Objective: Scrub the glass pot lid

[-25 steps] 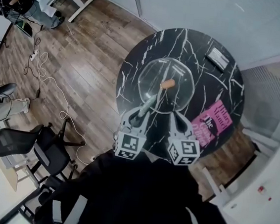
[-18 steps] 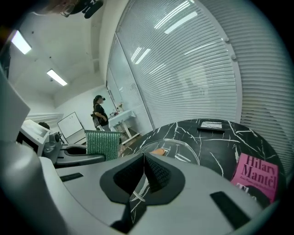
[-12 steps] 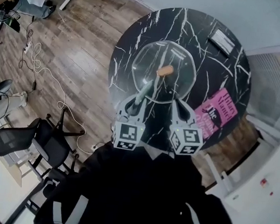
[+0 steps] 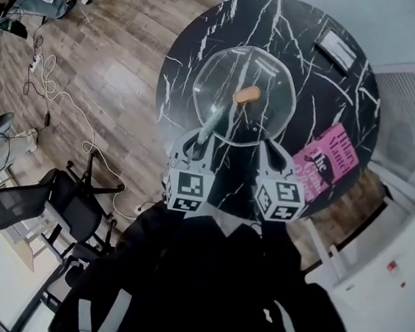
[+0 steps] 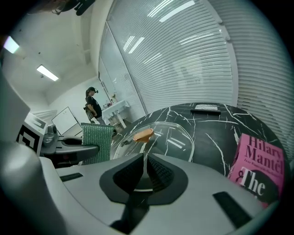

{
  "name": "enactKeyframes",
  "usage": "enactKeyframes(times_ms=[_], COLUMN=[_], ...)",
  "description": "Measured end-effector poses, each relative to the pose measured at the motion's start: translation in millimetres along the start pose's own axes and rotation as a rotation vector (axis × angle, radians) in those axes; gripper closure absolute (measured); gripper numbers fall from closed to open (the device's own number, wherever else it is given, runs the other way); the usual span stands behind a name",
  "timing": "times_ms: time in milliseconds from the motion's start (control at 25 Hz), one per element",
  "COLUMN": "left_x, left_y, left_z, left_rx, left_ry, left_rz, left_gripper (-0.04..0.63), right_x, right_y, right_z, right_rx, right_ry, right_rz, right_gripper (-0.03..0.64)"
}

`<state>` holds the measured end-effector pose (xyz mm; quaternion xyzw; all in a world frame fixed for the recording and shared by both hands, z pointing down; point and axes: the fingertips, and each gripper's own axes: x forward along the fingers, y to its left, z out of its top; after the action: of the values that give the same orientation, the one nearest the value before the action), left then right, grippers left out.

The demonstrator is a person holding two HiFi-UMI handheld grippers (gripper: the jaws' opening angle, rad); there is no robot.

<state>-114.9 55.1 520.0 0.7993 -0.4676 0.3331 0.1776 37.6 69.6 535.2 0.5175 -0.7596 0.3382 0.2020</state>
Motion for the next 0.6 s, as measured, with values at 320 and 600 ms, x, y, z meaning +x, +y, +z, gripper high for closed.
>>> enactKeyframes(times_ms=[320, 600], left_x=[13.7, 24.1], left_y=[-1.0, -2.1], left_z=[-15.3, -18.9], left_rx=[-0.009, 0.045], left_ry=[0.039, 0.050], left_rz=[0.005, 0.019], left_gripper=[0.531, 0.531], right_x=[10.0, 17.5], right_y=[-12.4, -38.1], right_z=[-21.5, -44.4], right_rx=[0.022, 0.064], right_ry=[0.051, 0.101], right_rz=[-0.022, -0.092], right_gripper=[0.583, 0.581])
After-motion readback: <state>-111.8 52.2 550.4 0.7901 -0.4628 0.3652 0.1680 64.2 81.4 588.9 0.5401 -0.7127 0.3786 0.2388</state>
